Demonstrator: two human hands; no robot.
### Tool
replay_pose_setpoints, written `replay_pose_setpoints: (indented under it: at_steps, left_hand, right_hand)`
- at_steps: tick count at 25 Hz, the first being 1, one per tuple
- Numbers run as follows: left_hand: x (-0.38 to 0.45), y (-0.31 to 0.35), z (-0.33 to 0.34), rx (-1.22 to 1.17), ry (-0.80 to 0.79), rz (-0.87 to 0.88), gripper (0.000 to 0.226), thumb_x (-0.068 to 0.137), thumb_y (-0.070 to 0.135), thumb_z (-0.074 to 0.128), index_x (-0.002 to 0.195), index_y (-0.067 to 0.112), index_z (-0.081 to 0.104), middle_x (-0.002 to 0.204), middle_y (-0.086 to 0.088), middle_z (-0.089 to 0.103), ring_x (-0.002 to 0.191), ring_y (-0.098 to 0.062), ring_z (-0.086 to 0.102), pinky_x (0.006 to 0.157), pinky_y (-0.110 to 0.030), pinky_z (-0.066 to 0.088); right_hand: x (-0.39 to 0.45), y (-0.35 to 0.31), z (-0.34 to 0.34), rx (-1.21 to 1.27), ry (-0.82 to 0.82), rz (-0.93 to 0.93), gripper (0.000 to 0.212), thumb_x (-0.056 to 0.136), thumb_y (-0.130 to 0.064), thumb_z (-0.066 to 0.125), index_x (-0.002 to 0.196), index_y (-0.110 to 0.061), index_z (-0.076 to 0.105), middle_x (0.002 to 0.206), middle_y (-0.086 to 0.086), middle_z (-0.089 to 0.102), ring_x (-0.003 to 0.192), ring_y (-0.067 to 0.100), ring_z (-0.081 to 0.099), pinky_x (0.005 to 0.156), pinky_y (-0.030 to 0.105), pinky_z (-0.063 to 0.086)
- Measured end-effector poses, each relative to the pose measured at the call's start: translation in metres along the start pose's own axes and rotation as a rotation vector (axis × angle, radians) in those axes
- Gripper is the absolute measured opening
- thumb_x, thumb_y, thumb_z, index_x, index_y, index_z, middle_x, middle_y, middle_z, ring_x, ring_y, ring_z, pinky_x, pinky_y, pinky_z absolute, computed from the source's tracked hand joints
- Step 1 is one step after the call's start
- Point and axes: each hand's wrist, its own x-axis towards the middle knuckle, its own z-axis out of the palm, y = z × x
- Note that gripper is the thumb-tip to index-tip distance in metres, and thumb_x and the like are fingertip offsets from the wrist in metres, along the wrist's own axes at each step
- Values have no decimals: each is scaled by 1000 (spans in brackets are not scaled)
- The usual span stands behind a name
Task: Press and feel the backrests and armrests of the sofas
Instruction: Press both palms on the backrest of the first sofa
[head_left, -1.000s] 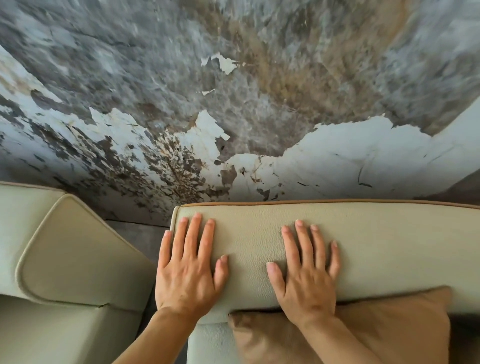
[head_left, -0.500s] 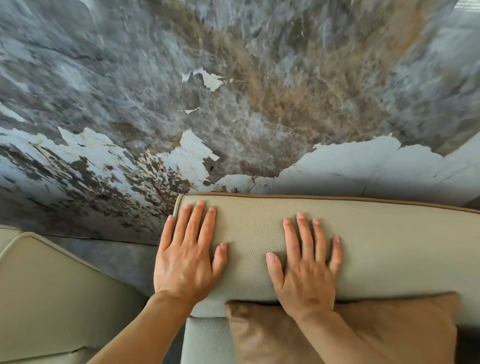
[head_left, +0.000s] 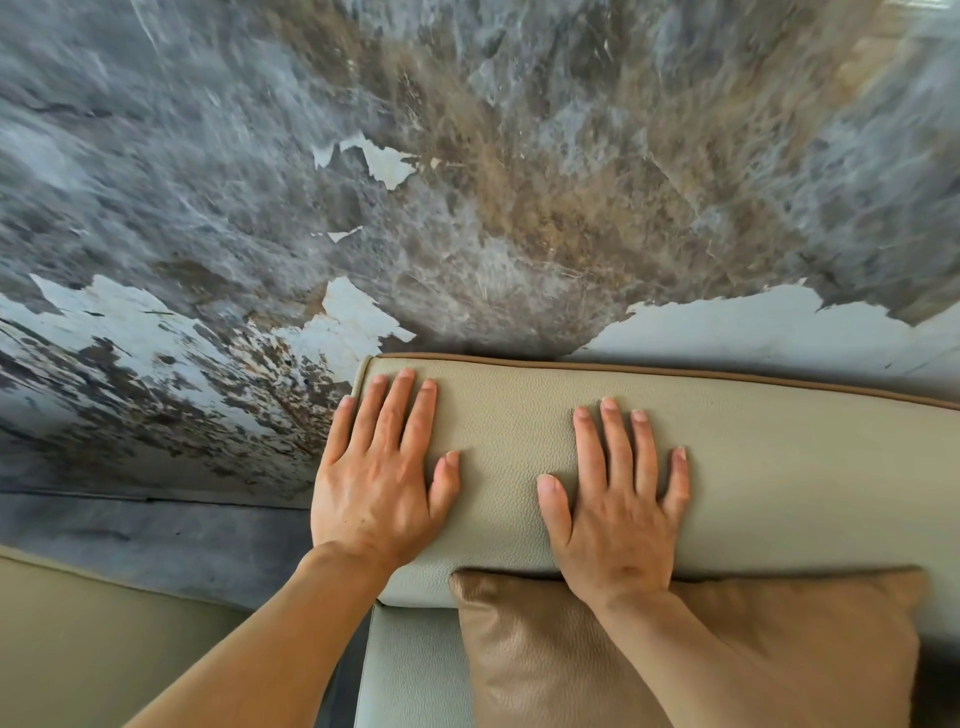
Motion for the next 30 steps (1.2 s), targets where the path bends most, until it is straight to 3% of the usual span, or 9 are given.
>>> replay_pose_setpoints:
  at_steps: [10,17,19,22,24,27,30]
  left_hand:
    - [26,0,8,-26,-14,21,66,93,52,24,147,13,32,153,-11,34,143,-29,25,116,-50,22]
    - [28,-1,5,-32,-47,31,65,95,52,20,148,16,28,155,-9,31,144,-29,22,117,-50,18]
    - [27,-1,5,-45,-60,29,66,94,53,17,149,18,25,156,-8,28,145,-28,19,118,-48,14]
    - [27,-5,2,-69,-99,32,69,93,57,6,151,22,13,160,-5,16,147,-25,5,119,-45,3]
    - [26,-10,-3,-108,-129,55,70,92,59,1,152,23,5,161,-4,6,147,-24,-4,119,-43,-4]
    - [15,-11,-21,-118,-157,105,70,91,59,1,152,23,2,162,-4,-2,147,-24,-11,118,-45,-9]
    - [-4,7,-48,-71,-129,156,71,91,56,1,152,21,2,162,-6,1,147,-26,-5,119,-46,-4]
  right_hand:
    - [20,2,8,1,-5,27,68,94,-60,15,148,-21,27,155,6,32,144,29,23,114,58,10]
    - [20,-2,4,-20,-24,51,67,91,-57,25,148,-21,27,155,4,33,143,28,25,115,56,11]
    - [20,-5,-3,-54,-89,58,70,91,-59,19,150,-23,21,158,3,26,146,27,19,116,55,7]
    - [19,-7,-17,-81,-177,84,74,86,-65,1,151,-30,-7,162,-5,-2,147,18,-8,116,48,-13]
    - [7,-6,-32,-50,-188,130,73,84,-65,-3,149,-33,-15,161,-8,-12,145,15,-16,112,43,-22]
    - [-21,8,-61,-59,-210,142,71,86,-65,-3,148,-34,-17,161,-8,-16,145,14,-19,113,43,-22]
    - [-41,36,-92,-67,-203,169,69,88,-64,0,149,-35,-15,161,-8,-15,145,13,-19,114,44,-19]
